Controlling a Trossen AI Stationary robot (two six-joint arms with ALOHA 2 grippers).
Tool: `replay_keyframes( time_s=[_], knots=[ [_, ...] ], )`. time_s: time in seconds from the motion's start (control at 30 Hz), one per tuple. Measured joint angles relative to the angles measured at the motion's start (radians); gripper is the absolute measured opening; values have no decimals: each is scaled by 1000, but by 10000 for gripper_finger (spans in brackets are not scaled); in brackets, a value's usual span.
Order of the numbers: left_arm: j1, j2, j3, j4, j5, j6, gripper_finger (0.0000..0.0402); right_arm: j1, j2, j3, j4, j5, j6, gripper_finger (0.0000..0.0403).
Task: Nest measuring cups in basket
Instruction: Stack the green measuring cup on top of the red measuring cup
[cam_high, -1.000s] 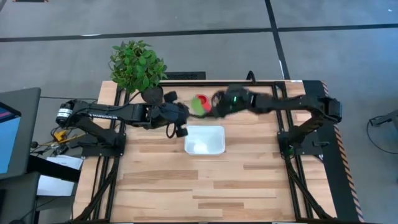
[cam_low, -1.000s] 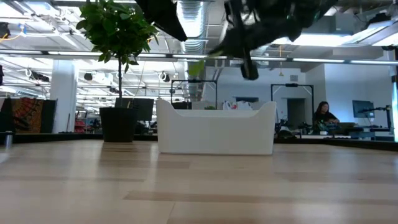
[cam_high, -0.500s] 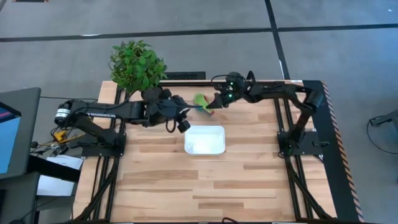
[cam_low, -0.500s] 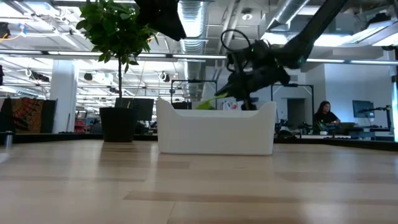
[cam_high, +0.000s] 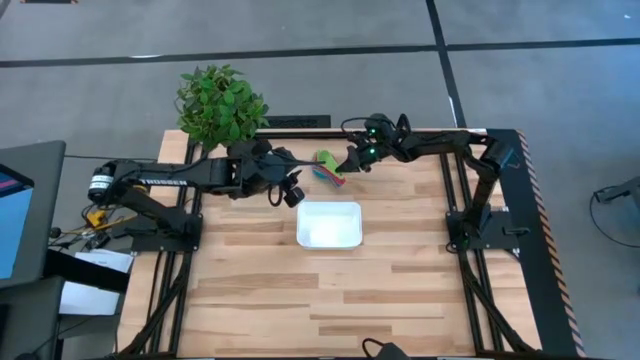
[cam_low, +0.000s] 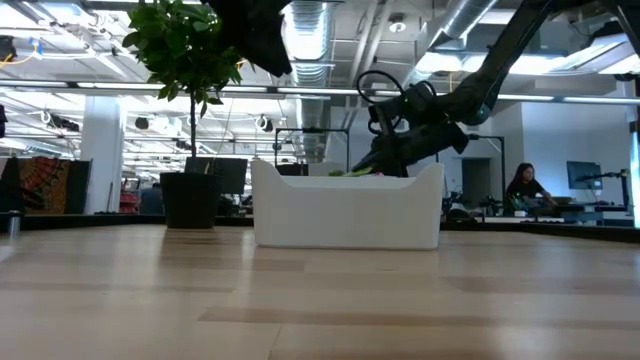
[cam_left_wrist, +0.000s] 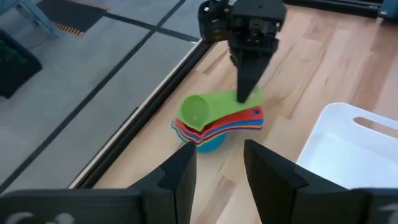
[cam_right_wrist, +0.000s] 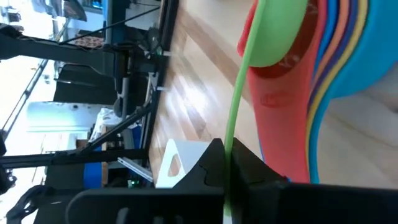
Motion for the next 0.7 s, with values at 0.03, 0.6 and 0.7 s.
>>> replay_keyframes(
  time_s=[0.03, 0.6, 0.7],
  knots=[
    [5, 0, 0, 0, 1, 0, 125, -1, 0, 0, -3, -6, 1, 15],
    [28, 0, -1, 1, 52, -13, 125, -5, -3, 0, -64, -13, 3, 169],
    [24, 0, -1, 1, 52, -14, 125, -5, -3, 0, -64, -13, 4, 198]
  ],
)
